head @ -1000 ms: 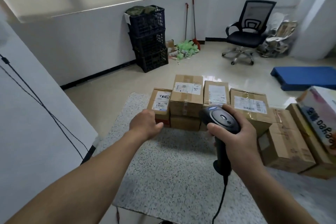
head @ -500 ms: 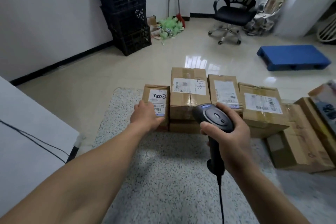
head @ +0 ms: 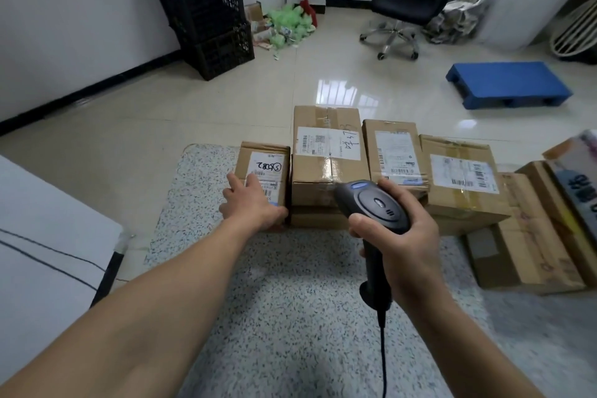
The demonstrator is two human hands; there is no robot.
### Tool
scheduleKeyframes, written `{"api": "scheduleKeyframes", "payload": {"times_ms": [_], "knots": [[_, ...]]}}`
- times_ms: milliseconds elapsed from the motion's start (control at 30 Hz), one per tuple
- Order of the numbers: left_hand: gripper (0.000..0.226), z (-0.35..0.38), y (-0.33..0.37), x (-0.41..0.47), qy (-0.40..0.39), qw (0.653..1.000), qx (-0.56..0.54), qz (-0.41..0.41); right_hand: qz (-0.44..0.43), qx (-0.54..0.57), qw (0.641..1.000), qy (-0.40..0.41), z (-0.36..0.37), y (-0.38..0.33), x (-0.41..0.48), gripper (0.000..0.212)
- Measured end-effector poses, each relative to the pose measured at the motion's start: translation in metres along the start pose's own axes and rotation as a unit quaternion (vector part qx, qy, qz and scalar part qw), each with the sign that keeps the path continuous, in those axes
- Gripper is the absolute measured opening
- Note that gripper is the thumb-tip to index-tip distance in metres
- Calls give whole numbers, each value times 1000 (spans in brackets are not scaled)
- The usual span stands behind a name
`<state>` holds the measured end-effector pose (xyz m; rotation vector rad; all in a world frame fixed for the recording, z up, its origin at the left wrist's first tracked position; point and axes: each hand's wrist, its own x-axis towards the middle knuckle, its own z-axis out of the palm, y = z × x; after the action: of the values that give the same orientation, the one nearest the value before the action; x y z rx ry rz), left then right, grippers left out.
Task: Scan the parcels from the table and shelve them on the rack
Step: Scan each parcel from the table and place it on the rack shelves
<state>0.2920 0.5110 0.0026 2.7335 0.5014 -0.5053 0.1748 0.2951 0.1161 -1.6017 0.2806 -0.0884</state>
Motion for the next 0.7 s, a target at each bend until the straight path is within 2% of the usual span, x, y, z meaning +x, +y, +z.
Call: {"api": "scheduleKeyframes", "payload": {"times_ms": [267,500,600,700], "knots": [[113,12,-47,-56,0,1000,12,-24,-7,-1,998,-67,-1,-3,-20,75],[110,39,-95,-151,-4,997,30,-70,-20,6,989,-147,-23,-3,-67,76],[111,48,-105,-196,18,994,102,-39,-17,11,985,-170,-40,1,-90,77],[103,59,-105,-233,64,982,174,30,-13,13,983,-182,-56,6,-108,79]]}}
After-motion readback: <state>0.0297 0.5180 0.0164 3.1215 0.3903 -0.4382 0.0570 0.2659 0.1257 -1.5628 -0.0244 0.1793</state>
